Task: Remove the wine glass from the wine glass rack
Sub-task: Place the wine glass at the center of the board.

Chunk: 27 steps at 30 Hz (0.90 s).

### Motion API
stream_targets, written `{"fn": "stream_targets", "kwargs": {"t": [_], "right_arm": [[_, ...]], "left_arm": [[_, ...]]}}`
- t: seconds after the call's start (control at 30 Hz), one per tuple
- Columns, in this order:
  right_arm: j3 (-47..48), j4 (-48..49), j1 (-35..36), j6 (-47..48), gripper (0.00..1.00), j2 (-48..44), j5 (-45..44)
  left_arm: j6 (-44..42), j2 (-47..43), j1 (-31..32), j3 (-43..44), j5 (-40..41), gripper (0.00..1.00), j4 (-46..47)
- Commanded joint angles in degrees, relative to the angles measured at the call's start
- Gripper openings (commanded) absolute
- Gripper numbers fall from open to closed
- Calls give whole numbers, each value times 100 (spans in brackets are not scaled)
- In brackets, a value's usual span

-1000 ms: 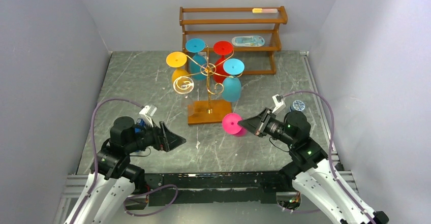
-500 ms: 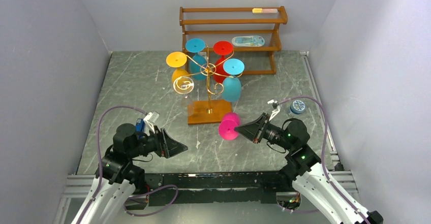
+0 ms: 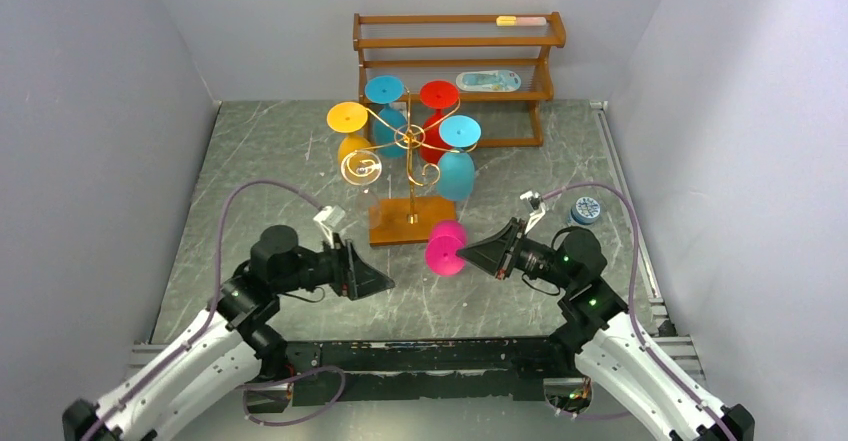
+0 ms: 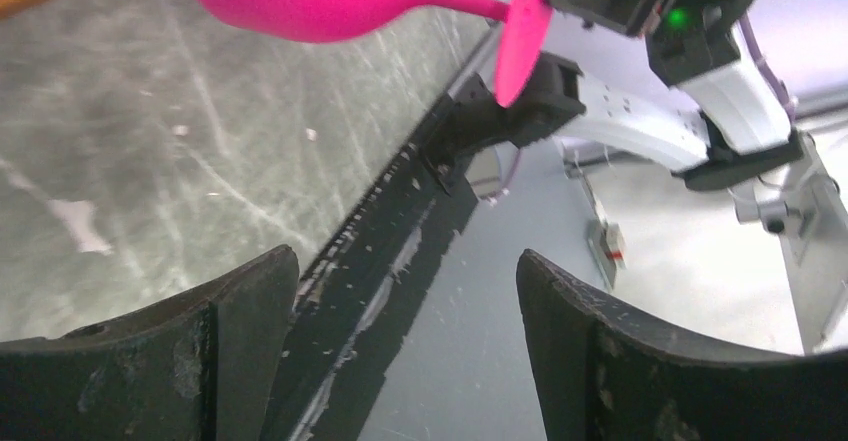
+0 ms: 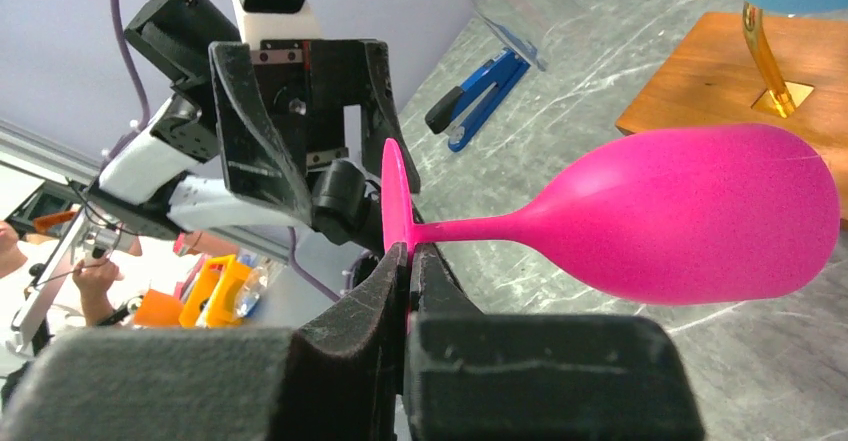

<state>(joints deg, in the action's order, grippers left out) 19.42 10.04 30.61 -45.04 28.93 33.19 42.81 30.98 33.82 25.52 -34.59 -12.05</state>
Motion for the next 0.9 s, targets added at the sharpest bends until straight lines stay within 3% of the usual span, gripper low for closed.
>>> {"fn": "stream_targets", "kwargs": {"t": [0.0,0.13,0.27,0.43,0.7,0.87], "right_arm": [[279,105,30,-101,0,29,127],[353,14,28,-158,0,49,160],[353,77,32,-287,0,20,345],[284,203,33,-347,0,-147,461],[313,160,32,-409,0,-271,744],[452,-46,24,-355,0,-379,774]], "left_arm": [[331,565,1241,249,1303,84,1418],[449,835,2227,223,2401,81,2266],[532,1242,3047,93,2927,75,3280],[322,1771,3879,163,3590,66,3840],[399,1698,4256,-225,4369,60,4513],[345,1645,4317,-215,4629,59,4223]]}}
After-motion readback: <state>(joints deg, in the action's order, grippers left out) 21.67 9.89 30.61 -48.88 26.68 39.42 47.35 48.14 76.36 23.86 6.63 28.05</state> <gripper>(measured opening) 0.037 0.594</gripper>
